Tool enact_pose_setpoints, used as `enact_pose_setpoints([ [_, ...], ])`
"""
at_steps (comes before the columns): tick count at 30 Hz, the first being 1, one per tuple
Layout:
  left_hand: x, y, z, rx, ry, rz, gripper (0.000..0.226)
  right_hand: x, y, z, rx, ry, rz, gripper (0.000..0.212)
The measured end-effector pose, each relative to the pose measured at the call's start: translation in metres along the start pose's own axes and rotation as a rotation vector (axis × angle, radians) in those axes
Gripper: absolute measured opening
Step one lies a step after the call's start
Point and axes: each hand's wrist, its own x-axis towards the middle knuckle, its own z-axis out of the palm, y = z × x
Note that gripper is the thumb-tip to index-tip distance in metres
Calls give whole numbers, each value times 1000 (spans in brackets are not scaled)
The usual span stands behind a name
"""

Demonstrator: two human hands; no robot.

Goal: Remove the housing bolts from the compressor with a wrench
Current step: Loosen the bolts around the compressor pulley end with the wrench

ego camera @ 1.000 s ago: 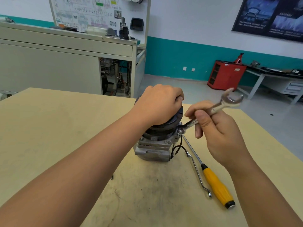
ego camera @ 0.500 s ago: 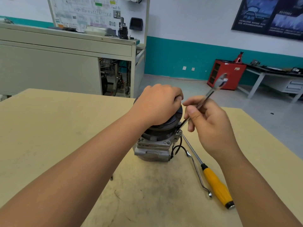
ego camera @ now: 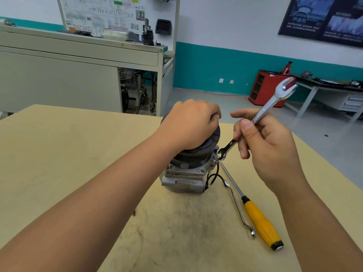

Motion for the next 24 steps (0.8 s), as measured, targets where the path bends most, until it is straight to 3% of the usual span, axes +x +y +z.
enact_pose_setpoints([
  [8,1,-1,1,15,6,13,31,-1,2,3,19,-28,21,26],
  [15,0,-1,1,-1,4,12,29,5,-1,-4,-41,-146,60,37],
  [18,0,0,0,-17,-1,5,30,-1,7,-1,-53,-183,117,32],
  [24,-1,0,0,-19,-2,5,31,-4,3,-4,56,-44,20,27],
])
